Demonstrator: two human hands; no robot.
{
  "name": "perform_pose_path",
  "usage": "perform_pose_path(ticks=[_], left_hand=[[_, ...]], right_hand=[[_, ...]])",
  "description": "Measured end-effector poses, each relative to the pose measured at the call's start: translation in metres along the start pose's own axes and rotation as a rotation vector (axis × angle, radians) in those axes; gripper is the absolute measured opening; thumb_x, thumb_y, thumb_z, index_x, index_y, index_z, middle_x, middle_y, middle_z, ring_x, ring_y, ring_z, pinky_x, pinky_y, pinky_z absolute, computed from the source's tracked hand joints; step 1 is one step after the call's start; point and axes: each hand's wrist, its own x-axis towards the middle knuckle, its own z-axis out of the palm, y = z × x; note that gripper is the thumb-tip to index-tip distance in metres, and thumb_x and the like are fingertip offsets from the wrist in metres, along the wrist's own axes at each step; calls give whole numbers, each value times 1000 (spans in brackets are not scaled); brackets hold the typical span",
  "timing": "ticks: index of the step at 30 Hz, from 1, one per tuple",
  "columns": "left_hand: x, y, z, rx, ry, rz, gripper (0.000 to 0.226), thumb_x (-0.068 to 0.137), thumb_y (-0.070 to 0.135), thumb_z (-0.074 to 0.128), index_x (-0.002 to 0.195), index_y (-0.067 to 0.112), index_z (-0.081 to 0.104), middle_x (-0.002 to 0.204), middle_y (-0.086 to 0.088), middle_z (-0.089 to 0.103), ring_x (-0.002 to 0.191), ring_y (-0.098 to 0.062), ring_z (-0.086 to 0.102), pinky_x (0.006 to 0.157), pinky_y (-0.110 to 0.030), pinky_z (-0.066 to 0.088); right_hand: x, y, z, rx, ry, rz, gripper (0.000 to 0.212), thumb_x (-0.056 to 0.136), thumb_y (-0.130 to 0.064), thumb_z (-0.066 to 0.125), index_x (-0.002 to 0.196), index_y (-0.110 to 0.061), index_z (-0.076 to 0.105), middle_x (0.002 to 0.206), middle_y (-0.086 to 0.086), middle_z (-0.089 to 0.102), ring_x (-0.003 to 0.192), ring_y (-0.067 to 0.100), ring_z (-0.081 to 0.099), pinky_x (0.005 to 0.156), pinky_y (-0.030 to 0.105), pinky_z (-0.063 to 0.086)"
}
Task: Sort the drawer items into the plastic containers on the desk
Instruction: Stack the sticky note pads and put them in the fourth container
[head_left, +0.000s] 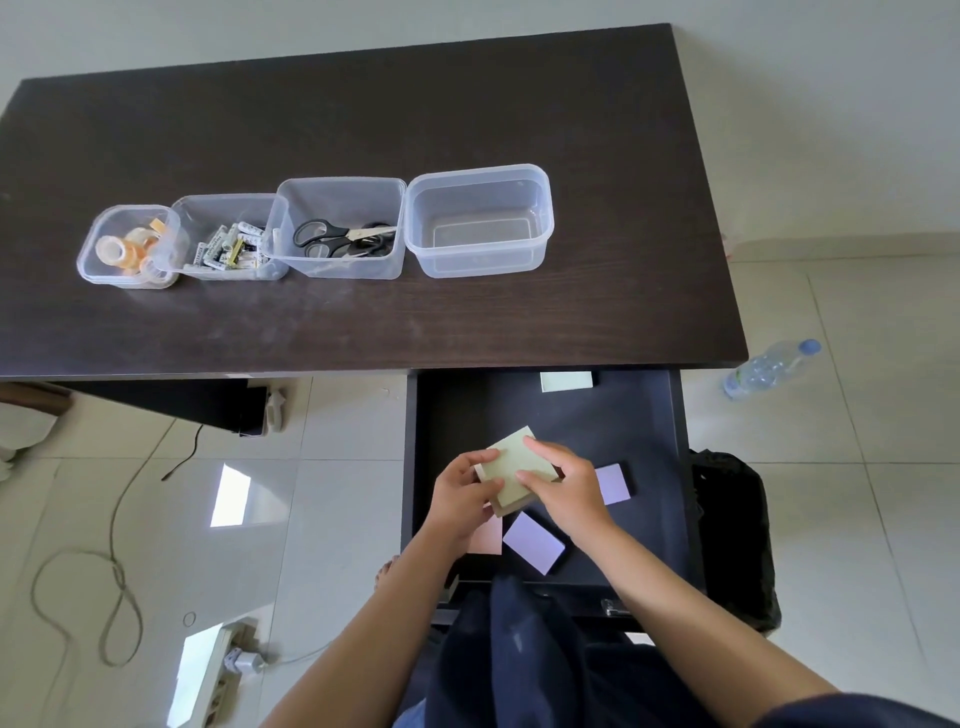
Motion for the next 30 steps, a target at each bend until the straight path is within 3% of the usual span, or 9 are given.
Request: perform_pose_path(ticks=[6, 9, 12, 15, 18, 22, 30], left_hand=[[-3, 9, -6, -82, -17, 28, 30, 87, -14, 52, 108, 7, 59, 106, -9, 59, 99, -26, 59, 78, -39, 57], [-4, 10, -14, -68, 16, 37, 31, 88, -14, 51, 107, 9, 59, 105, -7, 59, 99, -24, 59, 80, -39, 56], [-7, 9, -25, -91, 40, 37, 31, 89, -14, 48, 109, 8, 58, 103, -6, 59, 96, -23, 59, 80, -39, 55], [-11, 8, -33, -103, 73, 35, 32, 89, -14, 48, 111, 7, 57, 103, -6, 59, 95, -22, 59, 81, -41, 54], [-13, 5, -38, -89, 105, 30, 33, 89, -15, 48, 110, 8, 58, 106, -8, 58, 97, -23, 58, 84, -44, 54], [-17, 3, -40, -79, 130, 15, 34, 89, -15, 48, 112, 7, 57, 102, -4, 56, 94, -21, 56, 86, -45, 53], [-14, 0, -33, -71, 113, -1, 34, 89, -16, 47, 110, 8, 58, 100, -5, 57, 92, -21, 58, 86, -44, 53]], right_hand=[[2, 0, -4, -125, -75, -87, 48, 82, -11, 72, 127, -21, 59, 127, -7, 57, 114, 9, 52, 84, 8, 44], [13, 2, -10, -229, -38, -126, 47, 88, -19, 65, 132, -27, 53, 137, -8, 52, 120, 12, 50, 96, 22, 43], [41, 7, -23, -637, 30, -157, 59, 90, -33, 58, 145, -23, 37, 153, -4, 33, 134, 24, 34, 107, 41, 37], [70, 7, -38, -1015, 13, -80, 73, 91, -42, 52, 151, -24, 15, 161, -2, 6, 139, 34, 23, 112, 55, 23], [89, 9, -48, -1146, -73, 19, 80, 91, -45, 50, 152, -24, 2, 161, -5, -9, 143, 33, 13, 113, 60, 11], [90, 18, -50, -1198, -97, 36, 80, 87, -45, 54, 150, -23, 8, 160, -9, -7, 134, 31, 22, 111, 56, 21], [43, 41, -36, -1219, -92, -29, 65, 87, -43, 53, 143, -24, 26, 155, -8, 17, 124, 28, 33, 99, 44, 35]])
